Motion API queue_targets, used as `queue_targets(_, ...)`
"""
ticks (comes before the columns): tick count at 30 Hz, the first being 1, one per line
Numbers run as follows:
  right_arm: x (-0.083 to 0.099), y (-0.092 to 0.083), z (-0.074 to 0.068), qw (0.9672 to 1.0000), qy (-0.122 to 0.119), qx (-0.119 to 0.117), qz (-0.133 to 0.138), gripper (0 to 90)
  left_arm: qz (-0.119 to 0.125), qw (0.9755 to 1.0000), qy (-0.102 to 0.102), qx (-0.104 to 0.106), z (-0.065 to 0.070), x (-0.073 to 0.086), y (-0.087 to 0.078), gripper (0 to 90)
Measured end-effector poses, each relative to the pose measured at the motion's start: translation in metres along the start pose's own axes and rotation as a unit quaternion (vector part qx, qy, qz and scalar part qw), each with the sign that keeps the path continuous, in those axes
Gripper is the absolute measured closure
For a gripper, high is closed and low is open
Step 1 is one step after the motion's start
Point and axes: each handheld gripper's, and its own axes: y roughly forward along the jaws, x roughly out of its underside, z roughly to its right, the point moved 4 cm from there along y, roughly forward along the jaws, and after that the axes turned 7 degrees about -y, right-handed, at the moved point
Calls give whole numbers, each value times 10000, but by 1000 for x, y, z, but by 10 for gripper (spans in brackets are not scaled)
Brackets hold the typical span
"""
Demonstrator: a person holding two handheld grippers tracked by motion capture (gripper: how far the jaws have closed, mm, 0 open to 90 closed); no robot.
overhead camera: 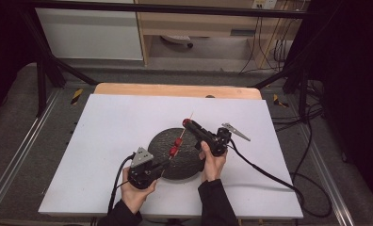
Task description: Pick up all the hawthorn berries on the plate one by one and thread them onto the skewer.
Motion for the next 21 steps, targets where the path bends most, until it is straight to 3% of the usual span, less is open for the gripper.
queue_targets(21, 16, -1, -3, 9995, -140, -14, -277, 632, -28, 10000, -43, -5, -4, -3, 8, 884)
